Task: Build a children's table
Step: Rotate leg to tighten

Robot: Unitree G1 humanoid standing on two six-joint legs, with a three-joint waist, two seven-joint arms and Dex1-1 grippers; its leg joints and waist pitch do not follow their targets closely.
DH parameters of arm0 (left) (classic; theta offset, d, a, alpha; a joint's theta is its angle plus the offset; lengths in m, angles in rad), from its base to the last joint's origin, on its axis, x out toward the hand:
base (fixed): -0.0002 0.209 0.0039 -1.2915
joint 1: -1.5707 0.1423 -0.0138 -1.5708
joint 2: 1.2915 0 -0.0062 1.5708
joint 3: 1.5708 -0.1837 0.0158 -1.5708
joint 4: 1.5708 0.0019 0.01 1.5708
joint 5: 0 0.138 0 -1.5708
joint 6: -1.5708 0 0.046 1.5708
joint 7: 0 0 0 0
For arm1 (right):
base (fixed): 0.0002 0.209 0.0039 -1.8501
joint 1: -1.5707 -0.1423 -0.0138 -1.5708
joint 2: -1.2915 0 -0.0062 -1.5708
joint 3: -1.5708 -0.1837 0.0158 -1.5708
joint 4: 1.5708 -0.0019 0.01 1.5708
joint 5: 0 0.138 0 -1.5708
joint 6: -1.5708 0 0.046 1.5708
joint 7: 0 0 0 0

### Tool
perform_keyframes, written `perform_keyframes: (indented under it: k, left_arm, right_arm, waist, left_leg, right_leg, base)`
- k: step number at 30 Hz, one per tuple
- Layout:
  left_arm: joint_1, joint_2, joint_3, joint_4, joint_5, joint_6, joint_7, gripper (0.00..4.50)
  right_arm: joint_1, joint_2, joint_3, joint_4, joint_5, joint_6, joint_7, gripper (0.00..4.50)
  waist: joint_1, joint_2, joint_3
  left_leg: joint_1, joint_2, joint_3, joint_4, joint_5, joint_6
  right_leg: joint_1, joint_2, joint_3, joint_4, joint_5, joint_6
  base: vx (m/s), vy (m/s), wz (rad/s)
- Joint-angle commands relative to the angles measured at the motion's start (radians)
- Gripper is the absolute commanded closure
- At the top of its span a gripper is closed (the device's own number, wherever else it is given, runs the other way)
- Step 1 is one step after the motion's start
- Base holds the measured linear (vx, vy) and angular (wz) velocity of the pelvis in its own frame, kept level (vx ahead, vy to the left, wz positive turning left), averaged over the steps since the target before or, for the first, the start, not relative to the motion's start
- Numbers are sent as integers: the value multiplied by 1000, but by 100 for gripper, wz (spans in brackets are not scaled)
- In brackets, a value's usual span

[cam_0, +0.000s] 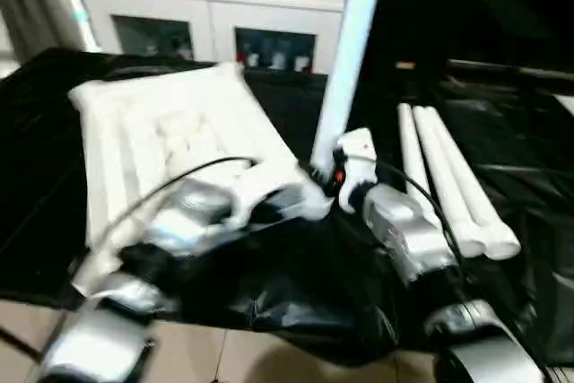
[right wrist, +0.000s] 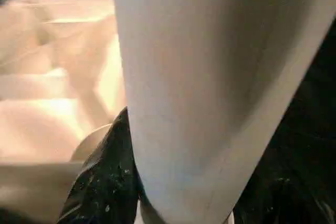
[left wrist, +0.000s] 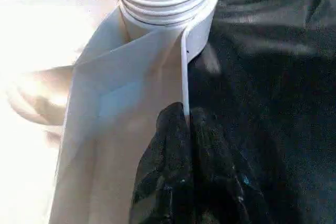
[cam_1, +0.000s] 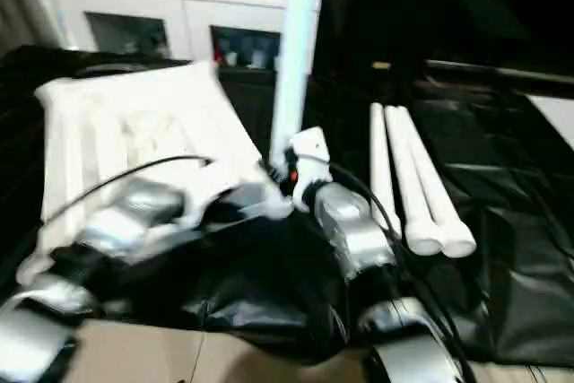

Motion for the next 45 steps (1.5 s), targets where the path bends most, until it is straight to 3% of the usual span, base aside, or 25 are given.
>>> perform_keyframes:
  k: [1, 3, 6, 8, 10, 12, 13, 14, 15, 16, 17, 18, 19, 20, 21, 22, 23, 24, 25, 26, 27, 31, 33, 42, 45]
  left_arm:
    - [-23, -68, -36, 10, 18, 43, 51, 450]
    - [-28, -88, -40, 6, 20, 57, 61, 450]
    - [-31, -124, -44, -11, 25, 100, 84, 450]
    - [-28, -128, -47, -16, 28, 111, 90, 450]
    - [-19, -124, -54, -24, 34, 120, 86, 450]
    - [-16, -119, -52, -27, 38, 122, 89, 450]
    - [-15, -117, -51, -28, 40, 121, 90, 450]
    - [-15, -114, -51, -28, 41, 120, 88, 450]
    - [-15, -113, -51, -28, 41, 120, 88, 450]
    - [-16, -109, -50, -26, 42, 117, 85, 450]
    - [-17, -106, -50, -25, 42, 116, 84, 450]
    - [-17, -103, -49, -24, 44, 114, 82, 450]
    - [-17, -99, -46, -24, 46, 112, 80, 450]
    - [-17, -95, -45, -24, 47, 110, 79, 450]
    - [-17, -94, -45, -24, 48, 110, 79, 450]
    - [-16, -90, -44, -27, 48, 110, 77, 450]
    - [-16, -89, -43, -28, 48, 110, 76, 450]
    - [-16, -89, -43, -28, 48, 110, 76, 450]
    - [-16, -87, -41, -27, 48, 108, 76, 450]
    - [-18, -84, -40, -24, 46, 103, 77, 450]
    - [-19, -83, -39, -23, 46, 101, 77, 450]
    - [-13, -72, -35, -37, 47, 100, 68, 450]
    - [-14, -69, -35, -38, 46, 98, 65, 450]
    - [0, -42, -42, -65, 37, 54, 19, 450]
    - [21, -14, -51, -91, 28, 17, -32, 450]
  right_arm:
    - [22, 28, -4, 158, -20, 67, -63, 266]
    - [9, 39, -6, 176, -17, 70, -72, 266]
    - [-21, 66, -34, 226, -5, 82, -100, 266]
    - [-29, 71, -39, 242, -4, 83, -108, 266]
    - [-39, 74, -45, 261, -7, 79, -113, 266]
    - [-50, 74, -52, 285, -11, 71, -114, 266]
    - [-55, 74, -56, 293, -12, 68, -114, 266]
    - [-58, 73, -53, 299, -19, 59, -109, 266]
    - [-60, 72, -52, 301, -22, 55, -107, 266]
    - [-64, 71, -46, 305, -31, 44, -102, 266]
    - [-67, 69, -41, 307, -37, 38, -98, 266]
    - [-68, 75, -49, 301, -24, 21, -71, 266]
    - [-69, 82, -58, 291, -9, 11, -39, 266]
    - [-70, 79, -46, 285, -20, 4, -32, 266]
    - [-70, 79, -44, 284, -22, 2, -31, 266]
    - [-71, 79, -40, 281, -27, -6, -22, 210]
    - [-73, 80, -42, 283, -26, -9, -19, 196]
    - [-73, 80, -42, 283, -26, -9, -19, 196]
    - [-74, 80, -45, 283, -26, -11, -18, 190]
    - [-75, 80, -48, 279, -24, -16, -10, 179]
    - [-75, 80, -48, 277, -23, -16, -4, 168]
    - [-67, 77, -45, 250, -25, -32, 32, 123]
    - [-66, 74, -52, 243, -18, -30, 41, 108]
    - [-32, 49, -54, 135, 10, -21, 161, 33]
    - [-4, 21, -36, 73, 7, 0, 201, 12]
  waist:
    - [-19, 10, -24]
    - [-23, 13, -20]
    - [-34, 15, -20]
    - [-36, 15, -18]
    - [-37, 11, -18]
    - [-42, 11, -13]
    - [-42, 15, -12]
    - [-35, 19, -12]
    - [-21, 24, -16]
    - [71, 19, -26]
    - [39, -32, -39]
    - [17, -51, -16]
    - [29, -53, -21]
    - [56, -26, -40]
    - [50, -20, -54]
    - [18, -16, -59]
    - [13, -11, -53]
    - [3, -6, -50]
    - [2, -4, -51]
    - [7, -7, -52]
    - [4, -16, -49]
    - [2, -12, -43]
    - [2, -11, -42]
    - [1, -10, -42]
    - [2, -10, -46]
  left_leg:
    - [47, 71, -62, -89, -673, -78]
    - [62, 69, -62, -86, -715, -81]
    - [48, 76, -66, -110, -797, -92]
    - [45, 76, -63, -121, -842, -103]
    - [62, 65, -58, -105, -838, -98]
    - [62, 62, -62, -99, -827, -84]
    - [46, 70, -62, -120, -859, -85]
    - [20, 81, -55, -151, -886, -90]
    - [-18, 96, -43, -196, -913, -96]
    - [-82, 72, 68, -263, -877, -86]
    - [0, 62, 63, -206, -718, -83]
    - [122, 11, -27, 129, -334, -19]
    - [-1, -25, -69, 93, -157, 23]
    - [-47, 36, -90, -23, -67, -35]
    - [9, 52, -73, -43, -39, -44]
    - [49, 70, -69, -53, -67, -4]
    - [43, 70, -59, -58, -91, 5]
    - [18, 64, -48, -63, -113, 17]
    - [12, 66, -43, -65, -132, 15]
    - [19, 68, -35, -63, -163, 3]
    - [10, 64, -33, -65, -174, 0]
    - [10, 65, -30, -70, -203, 0]
    - [10, 66, -30, -73, -209, -6]
    - [2, 66, -30, -71, -152, 16]
    - [0, 65, -30, -66, -85, 44]
  right_leg:
    - [-19, -114, 43, -118, -608, -47]
    - [-26, -113, 34, -130, -627, -37]
    - [-8, -102, 18, -114, -575, -27]
    - [-8, -101, 14, -104, -571, -30]
    - [-27, -112, 13, -123, -648, -20]
    - [-22, -114, -5, -139, -705, 5]
    - [-5, -101, -14, -119, -676, 10]
    - [20, -88, -12, -79, -618, -3]
    - [58, -71, 4, 4, -504, -26]
    - [82, -17, 29, 156, -249, -40]
    - [19, -56, 77, 96, -473, -20]
    - [-152, -232, 126, -178, -1052, -23]
    - [-19, -203, 177, -137, -1010, -44]
    - [46, -145, 117, -49, -579, -70]
    - [11, -101, 95, -29, -330, -93]
    - [-11, -72, 85, 4, -45, -161]
    - [-8, -77, 90, 2, 11, -196]
    - [12, -84, 96, -1, 66, -248]
    - [19, -90, 96, -6, 52, -257]
    - [17, -94, 98, -15, 27, -262]
    - [26, -94, 101, -15, 3, -257]
    - [21, -100, 104, -34, -144, -218]
    - [19, -100, 105, -36, -165, -213]
    - [27, -100, 103, -30, -87, -220]
    - [32, -99, 101, -22, 1, -227]
  base:
    - [-28, 50, -7]
    - [0, 0, 0]
    - [0, 0, 0]
    - [0, 0, 0]
    - [0, 0, 0]
    - [0, 0, 0]
    - [0, 0, 0]
    - [0, 0, 0]
    - [-63, -21, 12]
    - [-63, -21, 12]
    - [-5, -109, 28]
    - [143, -155, -6]
    - [143, -155, -6]
    - [164, -49, -42]
    - [61, 13, 1]
    - [61, 13, 1]
    - [-10, -25, 33]
    - [0, 0, 0]
    - [0, 0, 0]
    - [0, 0, 0]
    - [0, 0, 0]
    - [0, 0, 0]
    - [0, 0, 0]
    - [0, 0, 0]
    - [0, 0, 0]
